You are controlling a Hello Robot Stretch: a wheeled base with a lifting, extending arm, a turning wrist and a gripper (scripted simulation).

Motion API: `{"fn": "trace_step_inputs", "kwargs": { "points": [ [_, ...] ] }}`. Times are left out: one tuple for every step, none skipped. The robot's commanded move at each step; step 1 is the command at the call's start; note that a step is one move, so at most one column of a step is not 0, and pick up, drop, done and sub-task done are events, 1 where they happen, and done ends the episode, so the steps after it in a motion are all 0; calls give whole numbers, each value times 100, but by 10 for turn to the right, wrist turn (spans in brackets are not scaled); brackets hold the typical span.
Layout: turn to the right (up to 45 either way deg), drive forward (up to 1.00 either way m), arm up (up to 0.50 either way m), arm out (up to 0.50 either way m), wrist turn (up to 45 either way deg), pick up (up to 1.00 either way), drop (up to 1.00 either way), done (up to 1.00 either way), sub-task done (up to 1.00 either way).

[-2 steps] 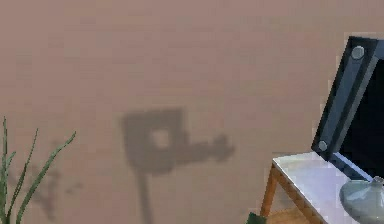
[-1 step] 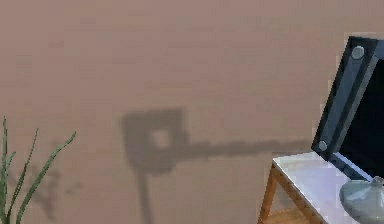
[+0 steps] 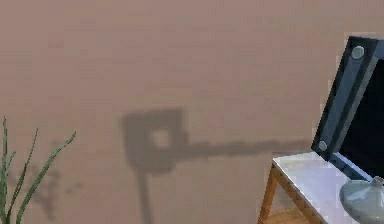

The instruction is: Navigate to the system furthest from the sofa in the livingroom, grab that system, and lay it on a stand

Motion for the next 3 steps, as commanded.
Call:
{"fn": "trace_step_inputs", "kwargs": {
  "points": [
    [0,0,-6,0,0,0,0,0,0],
    [0,0,-32,0,0,0,0,0,0],
    [0,0,0,0,0,0,100,0,0]
  ]
}}
